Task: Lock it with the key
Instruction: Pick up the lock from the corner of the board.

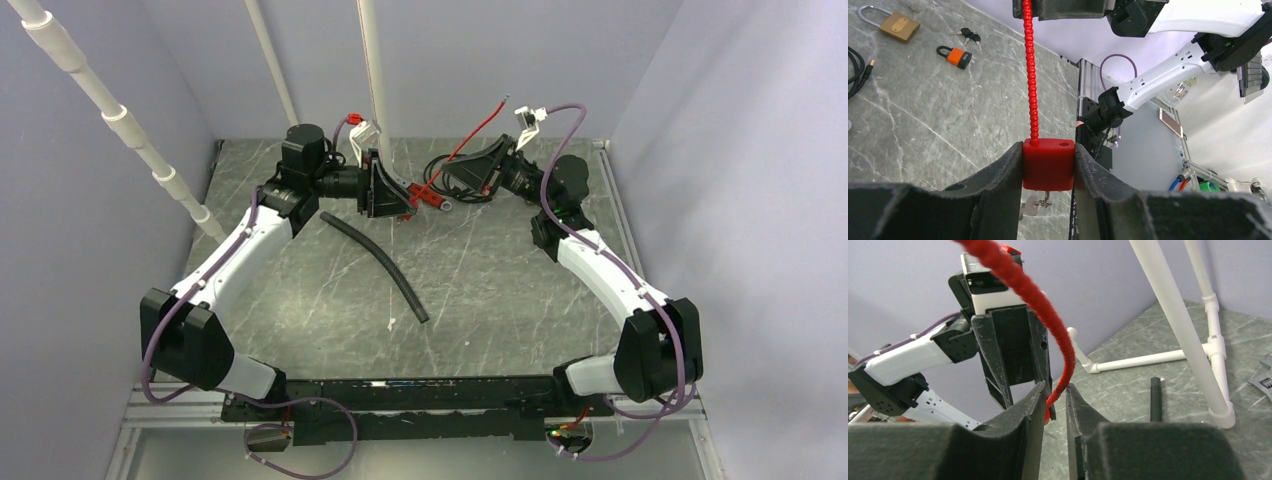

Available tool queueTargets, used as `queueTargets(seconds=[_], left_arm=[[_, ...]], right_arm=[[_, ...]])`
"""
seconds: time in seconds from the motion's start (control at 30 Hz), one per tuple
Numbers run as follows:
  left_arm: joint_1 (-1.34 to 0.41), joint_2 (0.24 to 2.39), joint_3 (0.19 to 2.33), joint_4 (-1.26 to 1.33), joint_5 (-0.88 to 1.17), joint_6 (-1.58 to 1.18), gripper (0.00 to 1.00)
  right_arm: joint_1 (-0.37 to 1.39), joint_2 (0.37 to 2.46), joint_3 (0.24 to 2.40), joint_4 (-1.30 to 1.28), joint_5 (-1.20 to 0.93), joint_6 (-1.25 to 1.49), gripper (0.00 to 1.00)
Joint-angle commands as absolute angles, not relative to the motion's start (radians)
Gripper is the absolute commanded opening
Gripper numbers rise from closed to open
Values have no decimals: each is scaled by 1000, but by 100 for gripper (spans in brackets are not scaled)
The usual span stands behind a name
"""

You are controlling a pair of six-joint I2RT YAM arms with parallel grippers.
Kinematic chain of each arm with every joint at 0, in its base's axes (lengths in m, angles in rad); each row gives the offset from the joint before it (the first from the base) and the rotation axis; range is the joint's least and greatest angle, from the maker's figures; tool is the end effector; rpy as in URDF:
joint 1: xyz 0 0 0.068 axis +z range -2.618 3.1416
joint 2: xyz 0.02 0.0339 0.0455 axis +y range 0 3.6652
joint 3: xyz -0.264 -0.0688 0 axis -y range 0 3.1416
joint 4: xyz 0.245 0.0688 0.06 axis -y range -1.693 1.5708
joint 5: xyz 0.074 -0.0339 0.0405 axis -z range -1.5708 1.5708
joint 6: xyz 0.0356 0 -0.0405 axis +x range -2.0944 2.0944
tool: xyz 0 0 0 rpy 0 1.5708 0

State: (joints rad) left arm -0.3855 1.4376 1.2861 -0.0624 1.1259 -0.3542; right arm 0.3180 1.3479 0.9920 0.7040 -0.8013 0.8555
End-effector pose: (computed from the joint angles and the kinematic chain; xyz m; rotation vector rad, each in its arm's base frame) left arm 0.2877 -0.1514 0.3785 0.8965 1.6960 -1.5043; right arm 0.2818 0.1197 0.3755 -0.4046 1.4349 1.4579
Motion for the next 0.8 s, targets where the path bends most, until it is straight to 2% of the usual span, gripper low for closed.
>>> queueTargets(seconds=[0.0,0.07,0.13,0.17,0.27,0.3,0.57,0.67,0.7,0.77], left_arm=[[-402,1443,1289,35,1127,-387,0],[-412,1446,1294,15,1127,-363,0],[-416,1450,1297,2,1132,-351,0],[-417,1451,1299,2,1133,-349,0],[-419,1456,1302,12,1139,-356,0],[-419,1461,1305,15,1140,-359,0],[-423,1479,1314,27,1158,-366,0],[-431,1475,1323,-28,1157,-322,0],[-430,1477,1330,-59,1160,-313,14],[-420,1476,1358,-178,1166,-253,57]], right_arm=[[324,1357,1057,780,-796,898,16],[324,1363,1065,781,-796,904,6],[323,1364,1071,771,-801,904,2],[323,1364,1072,760,-803,905,3],[324,1365,1073,737,-807,904,16],[323,1364,1072,729,-804,902,17],[324,1357,1067,712,-787,889,0],[323,1351,1077,682,-778,850,0],[322,1344,1086,651,-768,815,0],[320,1327,1108,544,-748,707,0]])
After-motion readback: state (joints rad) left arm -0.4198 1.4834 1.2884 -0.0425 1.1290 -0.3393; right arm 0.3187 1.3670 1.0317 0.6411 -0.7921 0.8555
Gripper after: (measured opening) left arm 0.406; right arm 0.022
